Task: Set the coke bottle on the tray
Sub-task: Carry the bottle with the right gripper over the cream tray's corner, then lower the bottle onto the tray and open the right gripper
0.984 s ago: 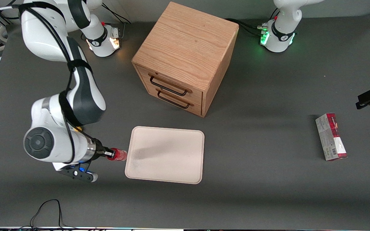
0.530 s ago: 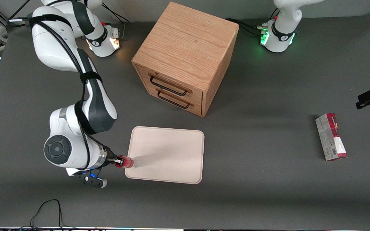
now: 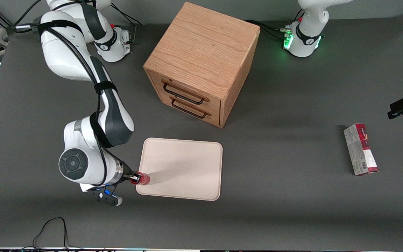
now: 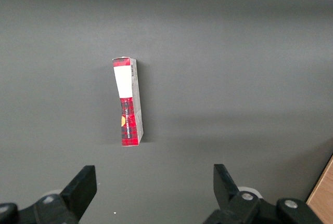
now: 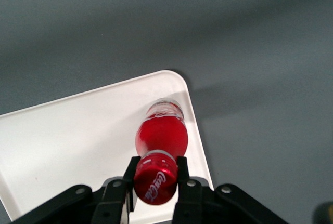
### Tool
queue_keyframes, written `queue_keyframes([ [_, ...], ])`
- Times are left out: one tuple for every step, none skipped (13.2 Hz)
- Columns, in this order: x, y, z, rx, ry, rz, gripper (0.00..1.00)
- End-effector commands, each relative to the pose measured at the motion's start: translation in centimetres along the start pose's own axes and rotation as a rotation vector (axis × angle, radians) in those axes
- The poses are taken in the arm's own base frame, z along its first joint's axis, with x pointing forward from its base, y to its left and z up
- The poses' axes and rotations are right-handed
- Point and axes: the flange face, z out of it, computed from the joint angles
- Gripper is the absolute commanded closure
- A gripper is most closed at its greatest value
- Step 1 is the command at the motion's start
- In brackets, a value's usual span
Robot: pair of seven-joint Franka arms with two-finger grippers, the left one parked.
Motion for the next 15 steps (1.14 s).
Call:
queue_keyframes([
  [0.1, -0.8, -0.1, 0.016, 0.014, 0.023, 1.00],
  [0.2, -0.8, -0.1, 0.018, 0.018, 0.028, 1.00],
  [0.1, -0.8, -0.1, 0.019, 0.017, 0.035, 1.00],
  [0.1, -0.8, 0.0, 0.018, 0.016, 0.035, 1.00],
  [0.1, -0.8, 0.0, 0.018, 0.016, 0.035, 1.00],
  [0.1, -0.8, 0.0, 0.019, 0.017, 0.035, 1.00],
  [0.2, -0.8, 0.0, 0.019, 0.017, 0.035, 1.00],
  [0.2, -0.8, 0.3, 0.020, 0.018, 0.036, 1.00],
  [0.2, -0.8, 0.4, 0.019, 0.017, 0.036, 1.00],
  [0.2, -0.9, 1.2, 0.013, 0.010, 0.035, 1.00],
  [0.2, -1.0, 1.8, 0.006, 0.006, 0.034, 1.00],
  [0.2, -1.0, 1.8, 0.006, 0.006, 0.034, 1.00],
  [0.0, -1.1, 1.8, 0.005, 0.006, 0.032, 1.00],
  [0.0, -1.1, 1.8, 0.005, 0.006, 0.032, 1.00],
  [0.0, -1.2, 1.8, 0.006, 0.006, 0.031, 1.00],
])
